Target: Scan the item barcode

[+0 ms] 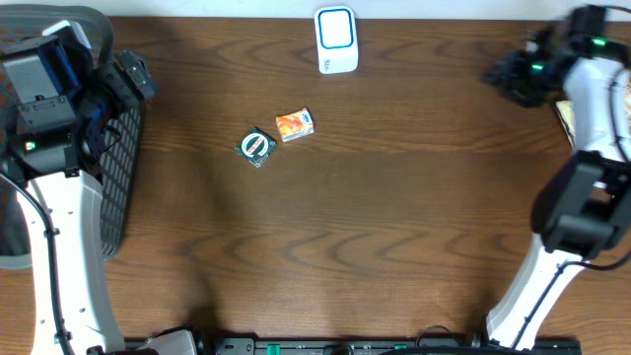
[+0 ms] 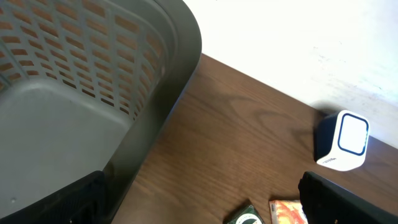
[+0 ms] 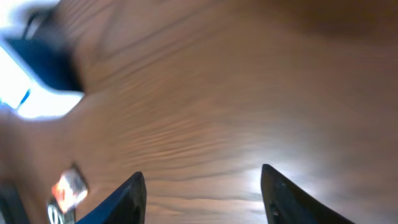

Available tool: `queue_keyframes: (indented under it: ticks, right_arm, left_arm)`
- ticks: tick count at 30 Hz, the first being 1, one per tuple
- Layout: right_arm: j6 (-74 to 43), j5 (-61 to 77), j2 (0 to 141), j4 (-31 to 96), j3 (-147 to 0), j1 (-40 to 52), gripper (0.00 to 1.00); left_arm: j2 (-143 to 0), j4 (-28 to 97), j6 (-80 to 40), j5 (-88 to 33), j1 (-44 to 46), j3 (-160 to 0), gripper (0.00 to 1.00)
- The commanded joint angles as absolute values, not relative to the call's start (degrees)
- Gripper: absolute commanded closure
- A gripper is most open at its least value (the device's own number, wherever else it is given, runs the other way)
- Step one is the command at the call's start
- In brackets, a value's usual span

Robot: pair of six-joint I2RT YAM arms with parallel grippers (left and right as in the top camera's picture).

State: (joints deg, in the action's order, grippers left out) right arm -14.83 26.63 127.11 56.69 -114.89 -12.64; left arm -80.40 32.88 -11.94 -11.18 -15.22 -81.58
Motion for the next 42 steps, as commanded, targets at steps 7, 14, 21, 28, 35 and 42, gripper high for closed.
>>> queue_keyframes:
  ticks: [7, 14, 21, 28, 35, 42]
  right_arm:
    - [-3.16, 19.66, 126.34, 48.95, -114.72, 8.32, 0.32]
    - [-9.85, 5.76, 128.20, 40.16, -114.63, 21.47, 0.40]
    - [-18.22, 3.53, 133.16, 31.62, -114.63, 28.93, 0.51]
    - [-20.34, 3.53, 136.79, 30.09, -114.63, 32.93, 0.81]
    - [-21.47, 3.55, 137.86, 31.38, -114.63, 34.76, 0.94]
    - [-25.12, 3.40, 138.21, 37.15, -114.61, 35.35, 0.99]
  left_arm:
    - [-81.36, 33.89, -12.08, -7.66, -16.01, -81.87, 0.02]
    - [-81.36, 33.89, -12.08, -7.66, -16.01, -81.87, 0.02]
    - [-81.36, 33.89, -12.08, -7.66, -16.01, -81.87, 0.02]
    - [-81.36, 33.89, -12.08, -7.66, -15.99, -81.87, 0.02]
    - [-81.36, 33.89, -12.08, -7.66, -16.01, -81.87, 0.02]
    - [-81.36, 33.89, -12.08, -7.66, -16.01, -81.87, 0.02]
